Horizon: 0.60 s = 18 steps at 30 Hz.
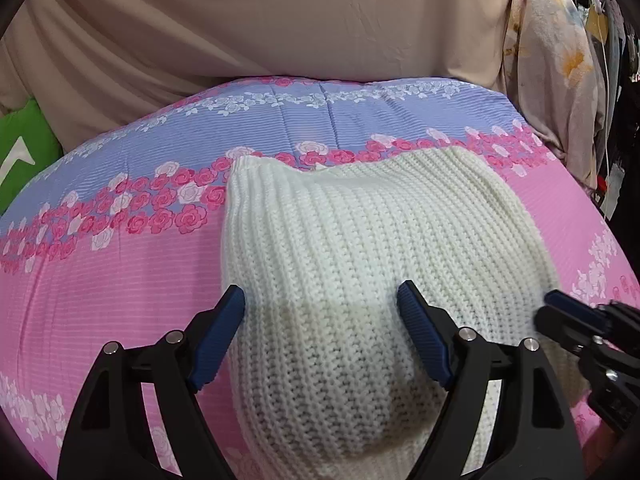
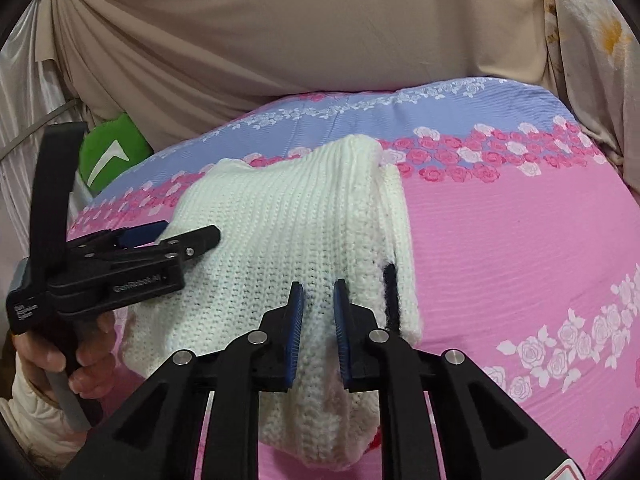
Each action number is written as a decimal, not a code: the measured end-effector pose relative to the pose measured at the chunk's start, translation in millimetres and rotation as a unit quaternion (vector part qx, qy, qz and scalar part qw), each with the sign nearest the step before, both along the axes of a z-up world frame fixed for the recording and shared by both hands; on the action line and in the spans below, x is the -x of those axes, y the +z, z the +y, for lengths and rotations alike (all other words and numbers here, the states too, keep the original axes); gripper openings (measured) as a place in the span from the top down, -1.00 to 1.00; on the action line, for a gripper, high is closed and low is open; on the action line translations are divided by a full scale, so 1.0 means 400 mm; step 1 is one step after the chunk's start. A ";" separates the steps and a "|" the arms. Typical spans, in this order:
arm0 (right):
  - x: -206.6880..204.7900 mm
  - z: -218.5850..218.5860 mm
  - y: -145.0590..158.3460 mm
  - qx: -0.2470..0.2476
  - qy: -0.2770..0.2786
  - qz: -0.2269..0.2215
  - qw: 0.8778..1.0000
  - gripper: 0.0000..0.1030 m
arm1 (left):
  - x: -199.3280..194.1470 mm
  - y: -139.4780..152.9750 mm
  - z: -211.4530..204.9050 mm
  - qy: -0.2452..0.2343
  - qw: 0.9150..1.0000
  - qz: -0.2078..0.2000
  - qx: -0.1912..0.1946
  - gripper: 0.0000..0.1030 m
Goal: Fold small clothes
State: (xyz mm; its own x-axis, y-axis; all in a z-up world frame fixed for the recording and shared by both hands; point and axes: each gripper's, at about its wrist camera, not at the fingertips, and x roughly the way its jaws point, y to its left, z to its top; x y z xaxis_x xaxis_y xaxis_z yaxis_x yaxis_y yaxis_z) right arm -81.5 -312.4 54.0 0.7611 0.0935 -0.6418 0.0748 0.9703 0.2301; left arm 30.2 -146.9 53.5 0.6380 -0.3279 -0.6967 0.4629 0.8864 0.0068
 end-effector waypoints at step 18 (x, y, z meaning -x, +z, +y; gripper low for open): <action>0.002 -0.055 0.051 -0.020 -0.041 -0.031 0.998 0.32 | 0.090 -0.011 0.004 -0.008 1.000 -0.016 0.000 -0.53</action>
State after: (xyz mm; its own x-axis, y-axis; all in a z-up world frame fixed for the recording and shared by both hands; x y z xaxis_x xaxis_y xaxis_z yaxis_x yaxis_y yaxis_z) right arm -82.4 -334.4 74.6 0.8055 0.0534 -0.5901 0.1379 0.9516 0.2745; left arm -5.8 -145.2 49.0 0.6548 -0.3377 -0.6762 0.4759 0.8792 0.0218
